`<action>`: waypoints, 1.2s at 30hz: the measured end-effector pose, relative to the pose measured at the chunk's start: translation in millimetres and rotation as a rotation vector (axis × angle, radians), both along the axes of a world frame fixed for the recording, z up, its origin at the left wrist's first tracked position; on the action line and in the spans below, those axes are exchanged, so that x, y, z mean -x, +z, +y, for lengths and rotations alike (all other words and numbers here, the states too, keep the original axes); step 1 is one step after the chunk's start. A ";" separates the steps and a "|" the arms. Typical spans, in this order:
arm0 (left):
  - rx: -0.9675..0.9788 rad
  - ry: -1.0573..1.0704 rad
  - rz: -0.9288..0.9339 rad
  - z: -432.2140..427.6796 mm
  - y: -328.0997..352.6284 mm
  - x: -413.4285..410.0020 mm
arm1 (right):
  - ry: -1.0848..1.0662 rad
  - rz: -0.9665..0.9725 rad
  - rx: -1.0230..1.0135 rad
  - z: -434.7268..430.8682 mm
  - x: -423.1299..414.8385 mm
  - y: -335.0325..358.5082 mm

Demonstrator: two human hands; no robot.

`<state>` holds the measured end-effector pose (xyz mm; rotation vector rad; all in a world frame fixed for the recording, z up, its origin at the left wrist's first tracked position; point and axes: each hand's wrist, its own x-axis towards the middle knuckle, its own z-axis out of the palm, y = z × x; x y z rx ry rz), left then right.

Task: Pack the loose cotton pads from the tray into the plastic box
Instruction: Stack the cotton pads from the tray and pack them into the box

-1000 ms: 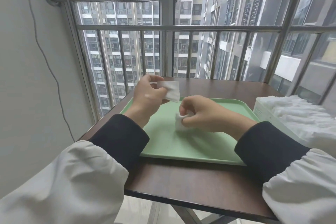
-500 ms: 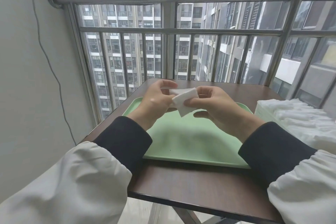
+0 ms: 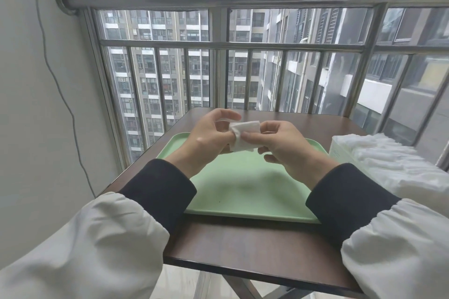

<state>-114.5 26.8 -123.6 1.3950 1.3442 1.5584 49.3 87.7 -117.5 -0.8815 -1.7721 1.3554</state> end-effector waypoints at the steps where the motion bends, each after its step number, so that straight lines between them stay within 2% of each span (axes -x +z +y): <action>1: 0.000 -0.002 0.005 -0.6 1.7 -2.0 | -0.015 -0.002 -0.014 -0.7 -1.1 0.8; 6: -0.015 0.003 -0.019 -9.2 12.3 -9.2 | -0.092 0.024 -0.076 -6.7 -3.2 2.4; 11: 0.004 -0.083 -0.245 -23.7 28.1 -23.6 | -0.120 0.070 -0.055 -19.4 -13.9 12.1; 16: -0.073 -0.096 -0.089 -38.0 35.1 -37.7 | -0.051 0.046 -0.112 -34.2 -38.3 28.9; 26: -0.078 -0.205 -0.178 -42.9 46.7 -92.4 | -0.045 0.001 -0.238 -46.5 -135.1 73.1; 30: -0.051 -0.210 -0.041 -33.0 46.3 -130.6 | -0.158 -0.043 -0.283 -43.7 -190.2 86.1; 36: -0.091 -0.117 0.508 -6.2 55.8 -188.7 | -0.345 -0.122 -0.278 -31.6 -258.6 80.8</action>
